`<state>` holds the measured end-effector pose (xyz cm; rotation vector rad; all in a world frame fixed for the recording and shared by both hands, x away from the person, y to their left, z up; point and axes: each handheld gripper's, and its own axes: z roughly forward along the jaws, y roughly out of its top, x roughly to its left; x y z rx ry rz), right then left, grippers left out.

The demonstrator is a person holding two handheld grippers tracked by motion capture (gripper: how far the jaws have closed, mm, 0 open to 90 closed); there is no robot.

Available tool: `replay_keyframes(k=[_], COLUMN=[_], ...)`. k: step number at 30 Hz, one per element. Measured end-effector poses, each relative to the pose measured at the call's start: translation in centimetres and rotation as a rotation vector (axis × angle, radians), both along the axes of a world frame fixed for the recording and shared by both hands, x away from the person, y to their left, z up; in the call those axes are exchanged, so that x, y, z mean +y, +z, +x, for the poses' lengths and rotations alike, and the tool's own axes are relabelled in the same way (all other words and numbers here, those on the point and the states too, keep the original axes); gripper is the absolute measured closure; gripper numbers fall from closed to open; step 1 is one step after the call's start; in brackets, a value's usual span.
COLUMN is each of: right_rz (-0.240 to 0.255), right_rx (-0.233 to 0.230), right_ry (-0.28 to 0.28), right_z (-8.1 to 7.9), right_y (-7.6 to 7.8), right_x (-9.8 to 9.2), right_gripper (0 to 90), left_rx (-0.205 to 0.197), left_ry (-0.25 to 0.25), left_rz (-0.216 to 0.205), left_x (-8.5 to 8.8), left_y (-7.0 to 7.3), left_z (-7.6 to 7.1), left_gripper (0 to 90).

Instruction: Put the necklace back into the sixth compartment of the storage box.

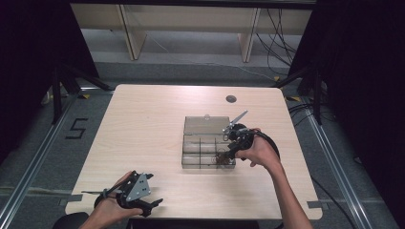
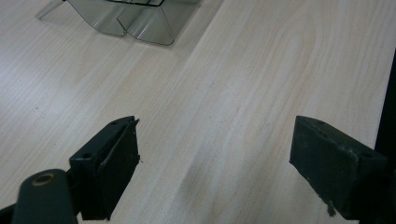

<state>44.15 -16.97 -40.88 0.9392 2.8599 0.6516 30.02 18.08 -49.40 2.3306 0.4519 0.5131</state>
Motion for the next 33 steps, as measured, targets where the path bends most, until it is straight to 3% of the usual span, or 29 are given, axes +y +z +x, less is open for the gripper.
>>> replay_keyframes(k=[1,2,5,7,13,17,20,23,27,28,29,31,33], right_rz=[-0.003,-0.001,0.003,-0.003,0.012,0.020,0.000,0.015,0.028,0.035,0.036,0.042,0.044], right_rx=[-0.003,-0.010,-0.013,-0.017,-0.018,-0.028,-0.036,-0.047,-0.046,-0.029,-0.049,-0.045,-0.038], right_ry=[-0.002,-0.002,-0.011,-0.017,-0.026,-0.035,-0.054,-0.061,-0.055,-0.075,-0.070,-0.061,-0.087], right_z=[-0.1,-0.1,-0.5,-0.7,-1.3,-1.7,-2.1,-2.6,-2.9,-3.1,-3.2,-3.3,-3.7], right_y=[0.1,0.1,0.3,0.4,0.5,0.3,0.1,-0.1,-0.3,-0.3,-0.3,-0.3,-0.4], right_x=[0.0,0.0,0.0,0.0,-0.3,-0.6,-0.9,-1.1,-1.4,-1.4,-1.5,-1.6,-1.6], right_gripper=[49.3,48.7,46.0,44.9,42.3,39.6,38.3,37.6,36.9,36.7,36.2,35.8,34.8], left_rx=[0.000,0.005,0.004,0.003,0.001,0.004,0.003,0.002,-0.004,-0.003,-0.003,-0.001,-0.001], left_ry=[0.000,0.004,0.003,0.002,0.007,0.007,0.004,0.007,0.007,0.009,0.009,0.004,0.004], left_rz=[0.000,-0.035,-0.040,-0.023,-0.038,-0.014,-0.032,-0.018,-0.030,-0.024,-0.024,-0.036,-0.035], left_x=[0.0,-0.1,-0.1,-0.1,0.0,0.0,0.0,0.0,0.0,0.0,0.0,0.0,0.0], left_y=[0.0,-0.1,-0.2,-0.1,-0.1,0.0,0.0,0.1,0.0,0.0,0.0,0.1,0.1], left_z=[0.0,-0.1,0.0,0.0,0.0,0.0,0.0,0.0,0.0,0.0,0.0,-0.1,-0.1], left_gripper=[15.0,15.0,15.0,15.0,15.0,15.0,15.0,15.0,15.0,15.0,15.0,15.0,15.0])
